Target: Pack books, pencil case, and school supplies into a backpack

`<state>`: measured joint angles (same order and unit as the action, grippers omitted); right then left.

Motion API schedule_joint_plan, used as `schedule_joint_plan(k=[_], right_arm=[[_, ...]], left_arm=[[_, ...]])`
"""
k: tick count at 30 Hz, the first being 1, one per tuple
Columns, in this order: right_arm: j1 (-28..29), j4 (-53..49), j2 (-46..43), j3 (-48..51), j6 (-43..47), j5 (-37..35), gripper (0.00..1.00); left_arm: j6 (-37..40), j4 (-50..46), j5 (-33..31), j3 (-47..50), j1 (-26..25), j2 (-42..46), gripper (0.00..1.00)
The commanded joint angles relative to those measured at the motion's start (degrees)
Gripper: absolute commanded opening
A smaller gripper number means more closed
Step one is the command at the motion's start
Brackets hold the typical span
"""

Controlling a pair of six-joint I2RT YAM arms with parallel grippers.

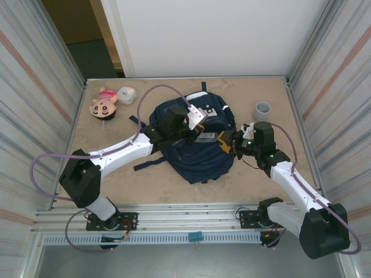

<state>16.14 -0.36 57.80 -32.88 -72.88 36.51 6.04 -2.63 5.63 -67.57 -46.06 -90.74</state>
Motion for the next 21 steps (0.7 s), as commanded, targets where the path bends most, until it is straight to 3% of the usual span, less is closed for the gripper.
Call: schedule_joint_plan(k=[1, 12, 21], right_arm=[[3.29, 3.19, 0.31, 0.93, -3.04, -5.71, 0.34], [7.55, 10.95, 10.89, -0.27, -5.41, -16.55, 0.14], [6.98, 15.79, 19.33, -5.72, -2.74, -16.19, 0.11]], left_arm=[[-1.86, 7.12, 2.91, 0.07, 0.26, 3.68, 0.08], [-2.70, 8.70, 7.03, 0.93, 0.27, 3.99, 0.09], [-2.44, 9.03, 8.02, 2.06, 0.27, 4.30, 0.09]])
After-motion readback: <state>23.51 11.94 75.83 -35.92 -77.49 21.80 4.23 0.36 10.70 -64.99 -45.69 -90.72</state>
